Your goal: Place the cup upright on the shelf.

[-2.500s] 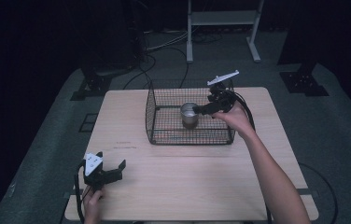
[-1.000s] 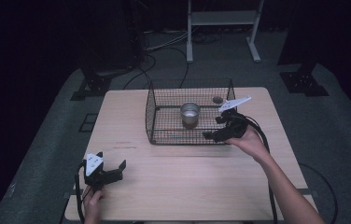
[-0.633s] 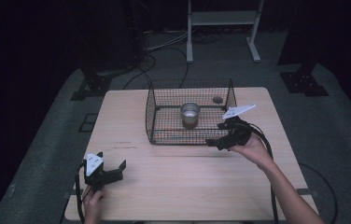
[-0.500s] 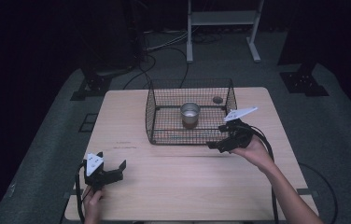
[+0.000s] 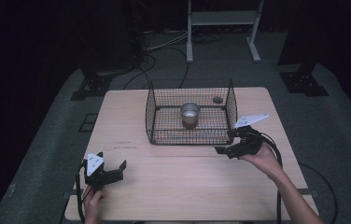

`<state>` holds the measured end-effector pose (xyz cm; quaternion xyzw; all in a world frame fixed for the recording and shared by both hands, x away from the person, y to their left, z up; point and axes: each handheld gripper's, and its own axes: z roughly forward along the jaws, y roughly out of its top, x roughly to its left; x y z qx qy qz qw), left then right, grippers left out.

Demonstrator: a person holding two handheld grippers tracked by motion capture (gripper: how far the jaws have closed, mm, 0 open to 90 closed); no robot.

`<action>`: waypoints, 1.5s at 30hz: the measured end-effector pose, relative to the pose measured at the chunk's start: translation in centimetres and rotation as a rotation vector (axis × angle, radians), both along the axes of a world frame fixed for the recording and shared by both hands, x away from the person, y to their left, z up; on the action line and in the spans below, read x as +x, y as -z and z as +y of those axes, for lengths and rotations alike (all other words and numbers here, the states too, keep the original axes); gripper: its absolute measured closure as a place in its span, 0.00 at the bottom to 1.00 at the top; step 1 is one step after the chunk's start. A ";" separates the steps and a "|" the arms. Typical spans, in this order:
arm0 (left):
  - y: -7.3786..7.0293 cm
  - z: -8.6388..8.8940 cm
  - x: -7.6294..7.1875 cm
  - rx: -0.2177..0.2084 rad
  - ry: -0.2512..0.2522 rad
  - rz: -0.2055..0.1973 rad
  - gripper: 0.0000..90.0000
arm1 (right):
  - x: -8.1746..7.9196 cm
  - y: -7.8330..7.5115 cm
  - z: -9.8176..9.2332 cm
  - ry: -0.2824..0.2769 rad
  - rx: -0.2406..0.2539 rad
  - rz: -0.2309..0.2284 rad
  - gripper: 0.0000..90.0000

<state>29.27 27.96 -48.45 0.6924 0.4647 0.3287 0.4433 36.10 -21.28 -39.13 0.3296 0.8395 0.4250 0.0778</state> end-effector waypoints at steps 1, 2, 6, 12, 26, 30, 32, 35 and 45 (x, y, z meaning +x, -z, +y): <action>0.0 0.0 0.0 0.001 0.000 0.000 0.00 | -0.1 0.1 -0.2 0.002 0.007 0.004 0.12; 0.0 0.0 0.0 0.003 -0.001 -0.001 0.00 | -0.2 0.3 -0.3 0.003 0.004 0.006 0.12; 0.0 -0.1 0.0 0.006 0.000 -0.003 0.00 | -0.5 0.9 -0.8 0.015 0.006 0.018 0.12; 0.0 -0.1 0.0 0.006 -0.001 -0.002 0.00 | -1.1 1.6 -1.7 0.035 0.013 0.021 0.12; 0.0 -0.2 -0.1 0.012 -0.001 -0.001 0.00 | -2.6 2.5 -3.6 0.069 0.046 0.006 0.12; 0.0 -0.2 -0.1 0.014 -0.001 -0.001 0.00 | -2.9 2.9 -4.1 0.080 0.049 0.009 0.12; 0.0 -0.2 -0.1 0.013 -0.001 -0.001 0.00 | -3.0 3.1 -4.2 0.084 0.046 0.012 0.12; 0.0 -0.2 -0.1 0.014 -0.001 -0.001 0.00 | -3.2 3.5 -4.5 0.091 0.042 0.012 0.12; 0.0 -0.2 -0.1 0.016 -0.001 -0.003 0.00 | -4.1 4.7 -5.2 0.099 0.033 0.022 0.12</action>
